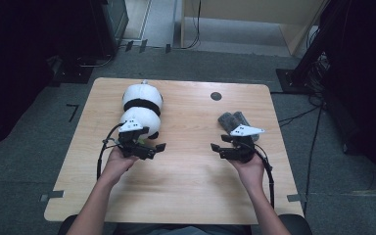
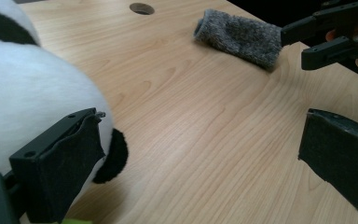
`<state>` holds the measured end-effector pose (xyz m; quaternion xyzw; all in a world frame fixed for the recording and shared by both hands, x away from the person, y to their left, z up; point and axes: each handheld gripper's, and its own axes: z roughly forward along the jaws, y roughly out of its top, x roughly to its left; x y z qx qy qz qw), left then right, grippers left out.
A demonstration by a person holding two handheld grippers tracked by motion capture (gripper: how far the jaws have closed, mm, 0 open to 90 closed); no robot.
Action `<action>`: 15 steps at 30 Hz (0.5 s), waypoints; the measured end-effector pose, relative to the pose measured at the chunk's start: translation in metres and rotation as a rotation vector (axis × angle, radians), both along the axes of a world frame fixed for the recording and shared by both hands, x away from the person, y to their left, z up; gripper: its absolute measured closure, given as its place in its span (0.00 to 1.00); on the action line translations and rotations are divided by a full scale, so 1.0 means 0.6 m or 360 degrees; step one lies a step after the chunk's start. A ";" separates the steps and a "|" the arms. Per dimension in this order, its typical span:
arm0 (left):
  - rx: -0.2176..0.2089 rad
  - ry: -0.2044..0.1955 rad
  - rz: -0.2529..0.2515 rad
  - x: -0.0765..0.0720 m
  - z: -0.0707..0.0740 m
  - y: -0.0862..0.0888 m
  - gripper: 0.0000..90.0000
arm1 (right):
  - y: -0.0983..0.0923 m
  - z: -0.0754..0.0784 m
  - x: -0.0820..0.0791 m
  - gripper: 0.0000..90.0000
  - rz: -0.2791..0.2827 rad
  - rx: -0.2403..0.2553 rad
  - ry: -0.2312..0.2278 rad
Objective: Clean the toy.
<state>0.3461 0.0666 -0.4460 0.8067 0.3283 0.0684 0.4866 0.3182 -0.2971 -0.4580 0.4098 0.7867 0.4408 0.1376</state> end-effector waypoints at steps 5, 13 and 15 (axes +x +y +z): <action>-0.0018 -0.0006 -0.0047 -0.008 -0.012 -0.018 0.00 | 0.010 -0.010 -0.002 0.45 0.0026 -0.0023 0.0031; 0.0027 0.0009 -0.0062 -0.010 -0.035 -0.043 0.00 | 0.027 -0.029 -0.005 0.46 0.0041 0.0018 0.0032; 0.0028 0.0034 -0.0084 -0.010 -0.042 -0.048 0.00 | 0.032 -0.033 -0.006 0.46 0.0042 0.0010 0.0018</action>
